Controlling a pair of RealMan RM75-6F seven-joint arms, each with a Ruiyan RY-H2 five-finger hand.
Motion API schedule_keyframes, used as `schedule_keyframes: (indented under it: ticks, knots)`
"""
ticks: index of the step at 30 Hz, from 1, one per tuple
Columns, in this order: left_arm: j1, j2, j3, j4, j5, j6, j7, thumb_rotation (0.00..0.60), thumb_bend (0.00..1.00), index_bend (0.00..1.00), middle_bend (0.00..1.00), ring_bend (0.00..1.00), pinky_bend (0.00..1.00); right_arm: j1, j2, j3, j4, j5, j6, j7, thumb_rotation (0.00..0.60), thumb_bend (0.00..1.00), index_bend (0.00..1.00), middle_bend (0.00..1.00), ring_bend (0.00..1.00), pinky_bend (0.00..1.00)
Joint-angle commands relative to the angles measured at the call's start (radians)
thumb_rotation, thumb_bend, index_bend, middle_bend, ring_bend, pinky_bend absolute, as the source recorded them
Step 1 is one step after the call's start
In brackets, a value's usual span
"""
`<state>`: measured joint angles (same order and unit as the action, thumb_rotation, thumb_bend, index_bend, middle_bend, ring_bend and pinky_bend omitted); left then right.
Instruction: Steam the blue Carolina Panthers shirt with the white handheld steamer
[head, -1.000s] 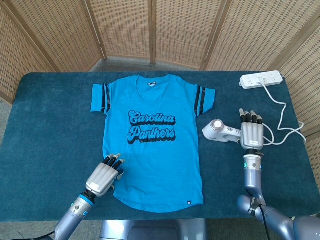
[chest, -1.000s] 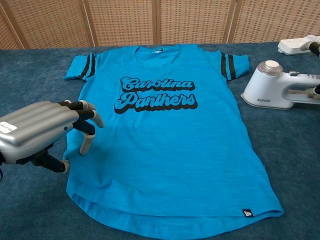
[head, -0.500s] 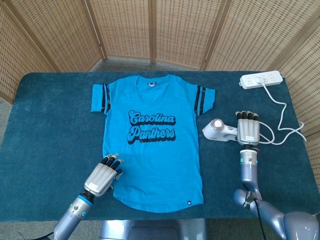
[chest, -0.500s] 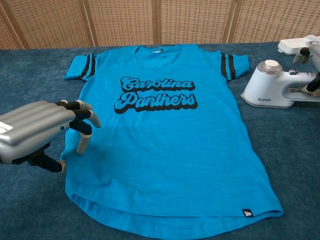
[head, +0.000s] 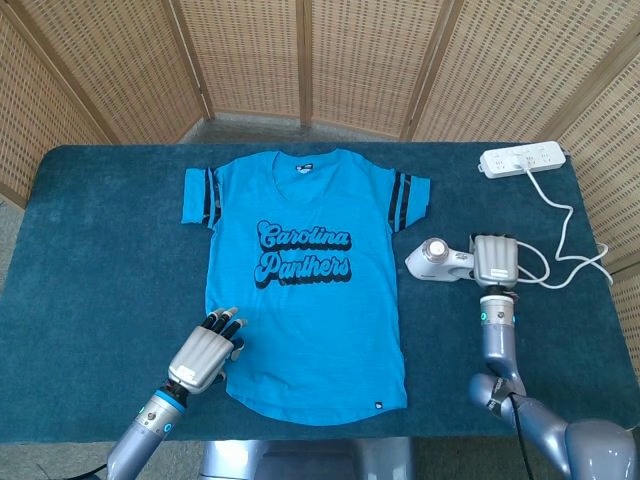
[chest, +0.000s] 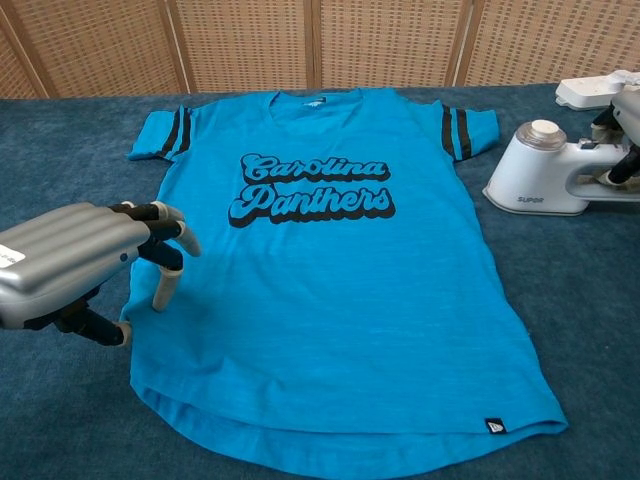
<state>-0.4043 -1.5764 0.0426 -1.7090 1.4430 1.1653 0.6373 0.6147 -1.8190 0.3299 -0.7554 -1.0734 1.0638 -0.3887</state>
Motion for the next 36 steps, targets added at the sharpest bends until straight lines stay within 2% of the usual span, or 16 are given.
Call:
schedule_keyframes:
  ticks: [1, 16, 28, 36]
  knots:
    - [0.0, 0.0, 0.0, 0.0, 0.0, 0.001, -0.001, 0.495, 0.38, 0.61, 0.25, 0.11, 0.15, -0.001, 0.012, -0.001, -0.013, -0.003, -0.009, 0.015, 0.6, 0.37, 0.64, 0.64, 0.63, 0.58]
    - [0.0, -0.005, 0.0, 0.005, -0.005, 0.001, -0.001, 0.499, 0.38, 0.61, 0.25, 0.11, 0.15, -0.014, 0.057, 0.016, -0.098, 0.036, -0.06, 0.079, 0.6, 0.36, 0.68, 0.68, 0.67, 0.63]
    - [0.0, -0.005, 0.001, 0.01, -0.006, 0.001, -0.006, 0.496, 0.38, 0.61, 0.25, 0.11, 0.15, -0.026, 0.066, 0.018, -0.132, 0.033, -0.05, 0.148, 0.6, 0.36, 0.69, 0.69, 0.69, 0.64]
    - [0.0, -0.006, 0.001, 0.012, -0.005, 0.003, -0.008, 0.496, 0.38, 0.61, 0.25, 0.11, 0.15, -0.046, 0.094, 0.024, -0.202, 0.032, -0.038, 0.205, 0.6, 0.36, 0.7, 0.7, 0.7, 0.66]
